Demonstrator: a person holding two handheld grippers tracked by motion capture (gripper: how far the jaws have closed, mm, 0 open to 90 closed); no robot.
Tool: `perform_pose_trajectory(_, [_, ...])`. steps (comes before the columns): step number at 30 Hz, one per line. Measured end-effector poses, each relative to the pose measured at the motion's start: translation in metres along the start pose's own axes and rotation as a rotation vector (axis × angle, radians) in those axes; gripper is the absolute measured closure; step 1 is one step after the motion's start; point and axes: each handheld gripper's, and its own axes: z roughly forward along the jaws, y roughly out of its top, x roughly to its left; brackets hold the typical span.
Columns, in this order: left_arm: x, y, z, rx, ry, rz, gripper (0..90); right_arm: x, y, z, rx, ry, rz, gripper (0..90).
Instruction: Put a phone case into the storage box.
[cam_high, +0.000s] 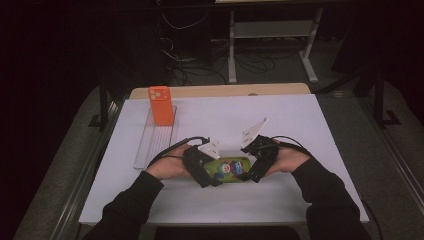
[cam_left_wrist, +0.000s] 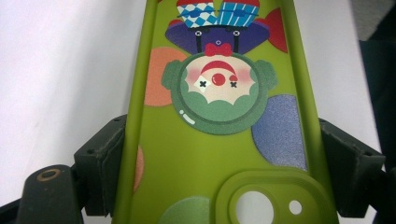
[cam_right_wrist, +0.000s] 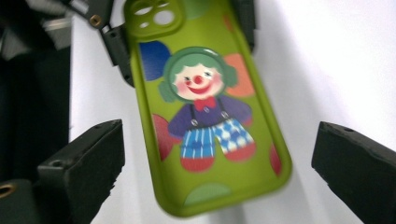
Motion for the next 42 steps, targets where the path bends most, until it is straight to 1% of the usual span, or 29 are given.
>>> perform_pose_trajectory(1, [0.000, -0.001, 0.000, 0.002, 0.020, -0.005, 15.7, -0.002, -0.003, -0.001, -0.019, -0.016, 0.007, 0.9])
perform_pose_trajectory(2, [0.002, -0.002, 0.000, 0.000, 0.053, -0.029, 15.7, -0.006, -0.008, -0.006, -0.042, -0.049, 0.044, 0.9])
perform_pose_trajectory(3, [0.002, -0.002, 0.000, 0.000, 0.053, -0.029, 15.7, -0.006, -0.008, -0.006, -0.042, -0.049, 0.044, 0.9])
perform_pose_trajectory(4, [0.004, -0.003, 0.001, -0.003, 0.087, -0.064, 15.7, -0.008, -0.015, -0.008, -0.067, -0.087, 0.101, 1.3])
perform_pose_trajectory(5, [0.004, -0.003, 0.001, -0.003, 0.087, -0.064, 15.7, -0.008, -0.015, -0.008, -0.067, -0.087, 0.101, 1.3])
perform_pose_trajectory(6, [0.005, -0.003, 0.002, -0.001, 0.111, -0.080, 15.7, -0.008, -0.022, -0.009, -0.085, -0.124, 0.165, 1.7])
perform_pose_trajectory(8, [0.005, -0.003, 0.002, 0.003, 0.120, -0.093, 15.6, -0.007, -0.029, -0.010, -0.109, -0.132, 0.246, 2.0])
perform_pose_trajectory(9, [0.005, -0.002, 0.002, -0.003, 0.159, -0.123, 15.7, -0.007, -0.033, -0.010, -0.114, -0.148, 0.270, 2.0])
perform_pose_trajectory(10, [0.006, -0.001, 0.002, -0.007, 0.174, -0.147, 15.6, -0.007, -0.037, -0.010, -0.115, -0.169, 0.287, 1.9])
perform_pose_trajectory(11, [0.006, -0.001, 0.002, -0.007, 0.174, -0.147, 15.6, -0.007, -0.037, -0.010, -0.115, -0.169, 0.287, 1.9])
perform_pose_trajectory(12, [0.007, 0.000, 0.000, -0.009, 0.197, -0.183, 15.6, -0.008, -0.045, -0.010, -0.134, -0.198, 0.319, 1.9])
perform_pose_trajectory(13, [0.007, 0.000, 0.000, -0.009, 0.197, -0.183, 15.7, -0.008, -0.045, -0.010, -0.134, -0.198, 0.319, 1.9])
perform_pose_trajectory(14, [0.008, 0.000, -0.002, -0.017, 0.217, -0.213, 15.6, -0.006, -0.051, -0.011, -0.157, -0.217, 0.364, 1.7])
perform_pose_trajectory(17, [0.008, 0.001, -0.003, -0.015, 0.244, -0.226, 15.6, -0.006, -0.056, -0.012, -0.166, -0.227, 0.380, 1.7])
perform_pose_trajectory(18, [0.007, 0.002, -0.002, -0.028, 0.252, -0.243, 15.6, -0.005, -0.059, -0.012, -0.201, -0.256, 0.413, 1.5])
perform_pose_trajectory(19, [0.007, 0.002, -0.002, -0.031, 0.261, -0.248, 15.6, -0.005, -0.059, -0.012, -0.201, -0.256, 0.413, 1.5])
perform_pose_trajectory(21, [0.008, 0.003, -0.003, -0.025, 0.268, -0.256, 15.6, -0.002, -0.065, -0.012, -0.272, -0.256, 0.434, 2.5])
perform_pose_trajectory(22, [0.009, 0.003, -0.004, -0.036, 0.271, -0.285, 15.6, -0.002, -0.066, -0.010, -0.276, -0.265, 0.437, 2.0])
perform_pose_trajectory(24, [0.009, 0.003, -0.004, -0.036, 0.277, -0.295, 15.6, 0.000, -0.067, -0.007, -0.272, -0.278, 0.446, 1.8])
perform_pose_trajectory(25, [0.010, 0.002, -0.004, -0.033, 0.276, -0.303, 15.7, 0.000, -0.068, -0.003, -0.275, -0.288, 0.432, 1.8])
perform_pose_trajectory(29, [0.010, 0.002, -0.004, -0.017, 0.289, -0.327, 15.6, 0.005, -0.068, 0.007, -0.257, -0.311, 0.432, 1.7])
perform_pose_trajectory(30, [0.010, 0.003, -0.004, -0.017, 0.289, -0.329, 15.6, 0.006, -0.068, 0.009, -0.257, -0.325, 0.425, 1.7])
perform_pose_trajectory(31, [0.010, 0.003, -0.004, -0.018, 0.292, -0.329, 15.7, 0.008, -0.067, 0.012, -0.251, -0.354, 0.401, 1.7])
perform_pose_trajectory(36, [0.010, 0.002, -0.004, -0.012, 0.292, -0.338, 15.7, 0.010, -0.065, 0.014, -0.274, -0.379, 0.410, 1.7])
perform_pose_trajectory(37, [0.011, 0.002, -0.005, -0.009, 0.296, -0.339, 15.6, 0.010, -0.065, 0.014, -0.265, -0.404, 0.384, 1.7])
perform_pose_trajectory(39, [0.011, 0.002, -0.006, -0.013, 0.294, -0.341, 15.7, 0.011, -0.065, 0.014, -0.265, -0.409, 0.378, 1.7])
perform_pose_trajectory(40, [0.011, 0.002, -0.006, -0.016, 0.299, -0.343, 15.7, 0.010, -0.066, 0.013, -0.265, -0.409, 0.361, 1.7])
perform_pose_trajectory(41, [0.012, 0.002, -0.007, -0.013, 0.298, -0.343, 15.6, 0.011, -0.066, 0.013, -0.260, -0.426, 0.339, 1.7])
perform_pose_trajectory(42, [0.011, 0.001, -0.007, -0.016, 0.296, -0.351, 15.6, 0.011, -0.066, 0.013, -0.260, -0.426, 0.339, 1.7])
